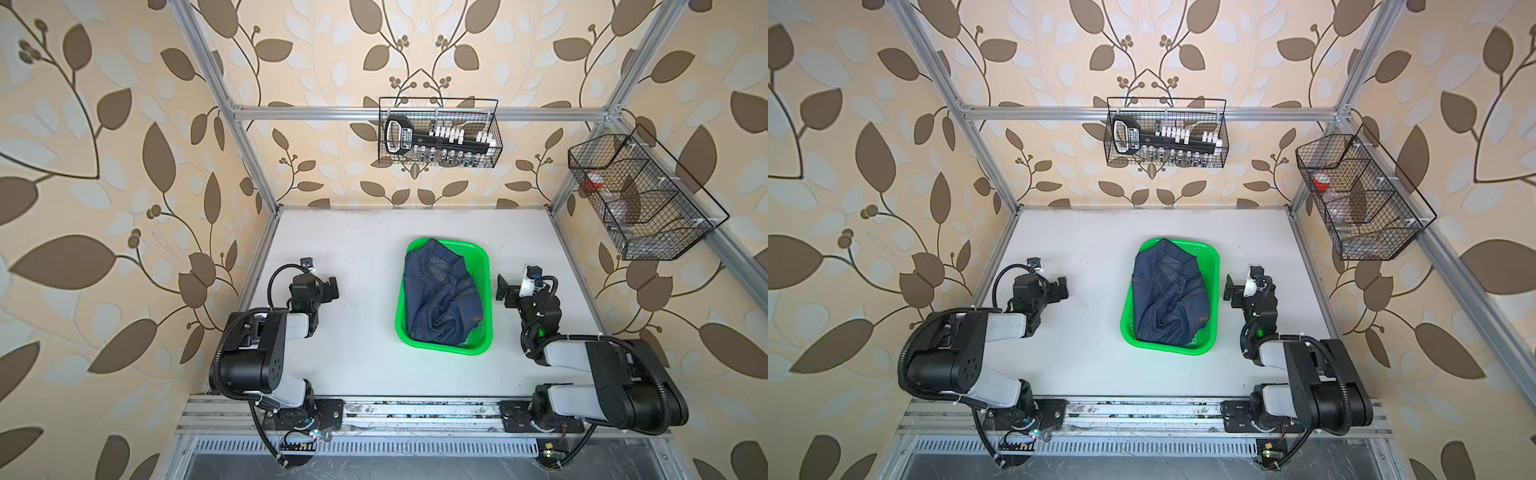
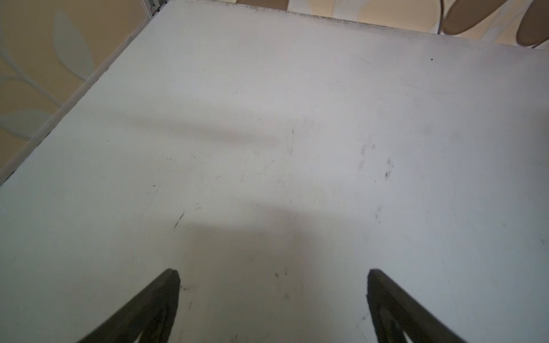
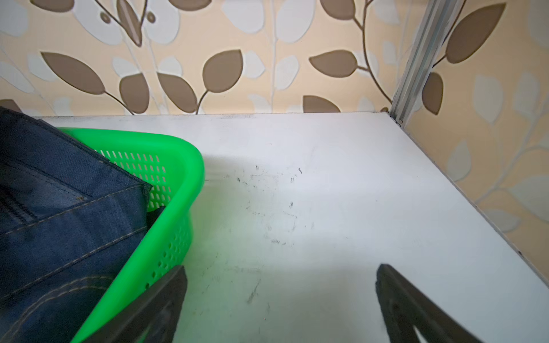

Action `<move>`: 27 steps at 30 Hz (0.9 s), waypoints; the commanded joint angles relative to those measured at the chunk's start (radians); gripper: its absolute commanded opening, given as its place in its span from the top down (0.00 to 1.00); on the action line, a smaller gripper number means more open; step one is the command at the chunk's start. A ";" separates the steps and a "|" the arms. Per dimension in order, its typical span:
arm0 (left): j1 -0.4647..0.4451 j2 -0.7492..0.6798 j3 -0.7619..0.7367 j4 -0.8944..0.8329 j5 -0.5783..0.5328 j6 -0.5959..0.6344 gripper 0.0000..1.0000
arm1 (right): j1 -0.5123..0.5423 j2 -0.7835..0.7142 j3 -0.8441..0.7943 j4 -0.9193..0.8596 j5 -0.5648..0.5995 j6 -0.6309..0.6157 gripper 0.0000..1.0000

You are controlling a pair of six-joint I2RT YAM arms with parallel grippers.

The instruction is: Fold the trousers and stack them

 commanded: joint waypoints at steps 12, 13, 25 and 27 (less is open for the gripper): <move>0.009 -0.010 0.008 0.039 0.002 0.009 0.01 | -0.006 0.005 -0.002 0.034 -0.017 -0.018 0.00; 0.010 -0.010 0.008 0.039 0.001 0.010 0.01 | -0.006 0.006 -0.002 0.034 -0.017 -0.019 0.00; 0.009 -0.005 0.017 0.031 0.002 0.010 0.01 | -0.037 0.009 0.003 0.029 -0.066 0.003 0.00; 0.009 -0.004 0.018 0.030 0.002 0.010 0.01 | -0.035 0.010 0.003 0.027 -0.062 0.001 0.00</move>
